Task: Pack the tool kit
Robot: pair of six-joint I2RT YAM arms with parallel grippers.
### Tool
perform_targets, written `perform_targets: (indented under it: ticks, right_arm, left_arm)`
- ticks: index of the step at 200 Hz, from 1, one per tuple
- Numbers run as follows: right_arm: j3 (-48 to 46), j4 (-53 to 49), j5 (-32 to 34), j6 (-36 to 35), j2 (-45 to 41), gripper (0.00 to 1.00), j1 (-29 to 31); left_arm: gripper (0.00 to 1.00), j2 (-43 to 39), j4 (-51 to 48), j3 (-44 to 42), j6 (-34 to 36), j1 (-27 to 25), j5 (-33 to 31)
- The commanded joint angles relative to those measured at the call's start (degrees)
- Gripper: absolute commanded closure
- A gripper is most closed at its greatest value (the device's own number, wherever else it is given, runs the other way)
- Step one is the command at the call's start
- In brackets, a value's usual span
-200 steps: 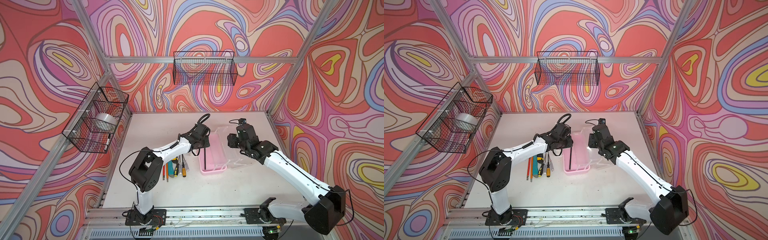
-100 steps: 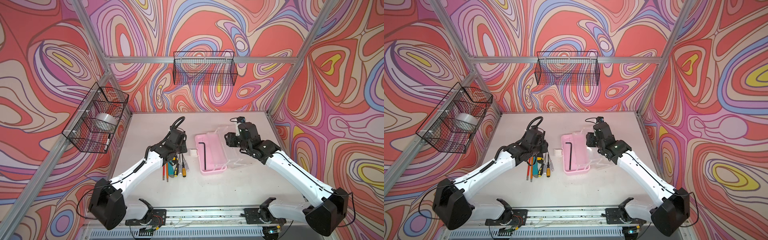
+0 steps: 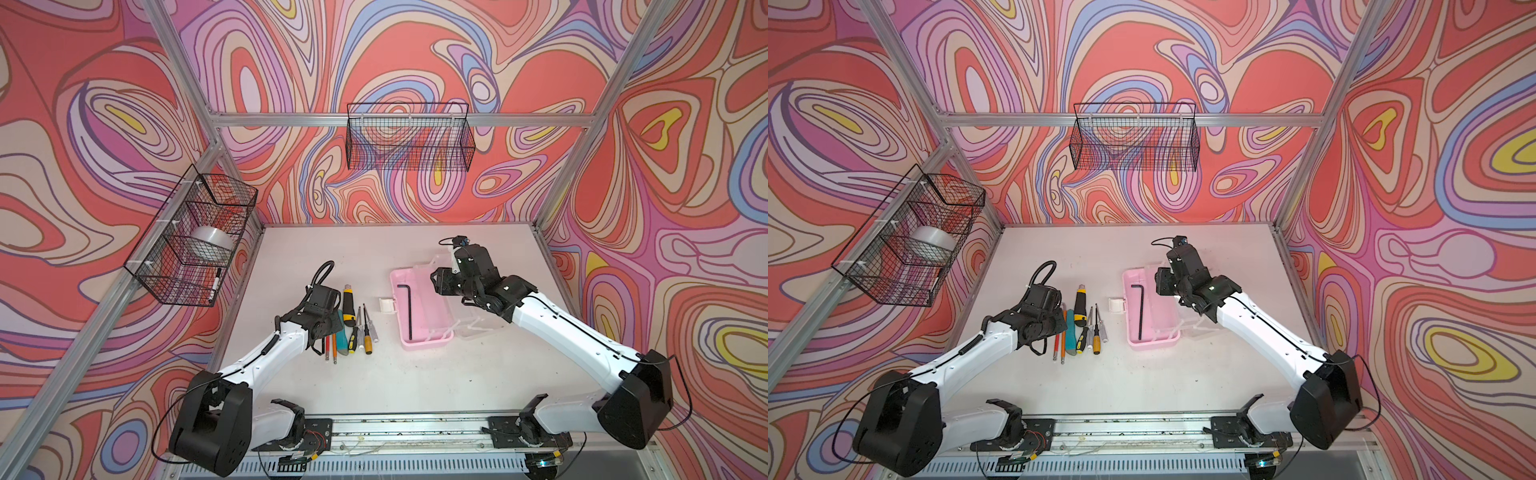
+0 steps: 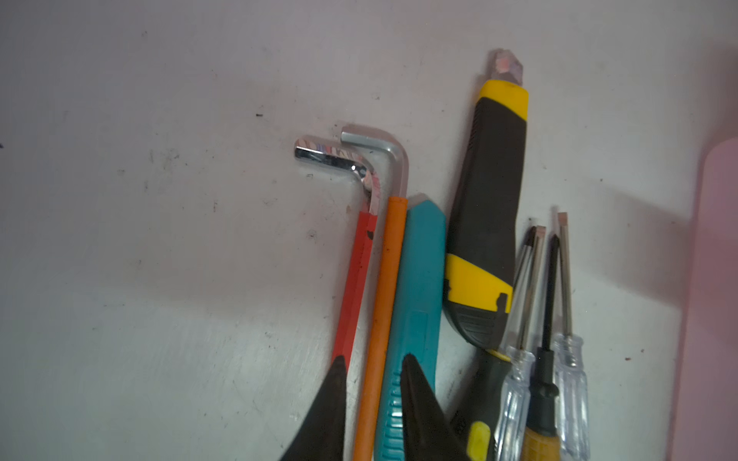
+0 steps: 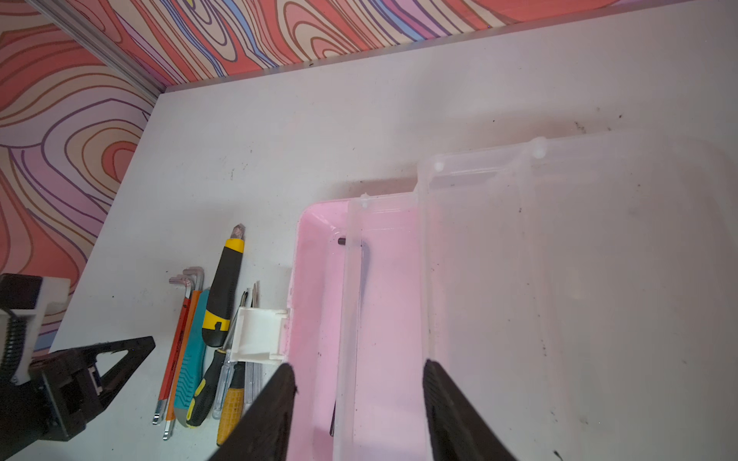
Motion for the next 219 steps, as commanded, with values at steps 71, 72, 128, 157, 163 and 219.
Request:
perform_targets:
  ticks: [71, 72, 128, 157, 163, 219]
  right_arm:
    - [0.9, 1.6, -0.5, 1.3, 1.7, 0.46, 0.4]
    - [0.9, 1.6, -0.6, 1.3, 1.7, 0.46, 0.4]
    - [4.3, 1.5, -2.1, 0.3, 4.7, 0.48, 4.9]
    - [5.0, 3.3, -4.2, 1.9, 7.7, 0.48, 8.4]
    - [5.0, 3.8, -5.1, 2.4, 8.4, 0.48, 8.9]
    - [3.0, 10.5, -12.4, 7.3, 12.7, 0.49, 13.8]
  left_arm:
    - [0.80, 7.2, 4.5, -0.1, 2.1, 3.5, 0.9]
    - [0.81, 7.2, 4.5, -0.1, 2.1, 3.6, 0.9]
    - [0.82, 8.9, 5.8, 0.2, 2.8, 4.0, 0.7]
    - [0.82, 10.5, 6.3, 0.5, 3.0, 4.0, 0.7]
    - [0.82, 10.6, 6.3, 0.6, 3.0, 4.0, 0.8]
    - [0.83, 12.6, 5.9, 1.8, 2.8, 4.0, 0.8]
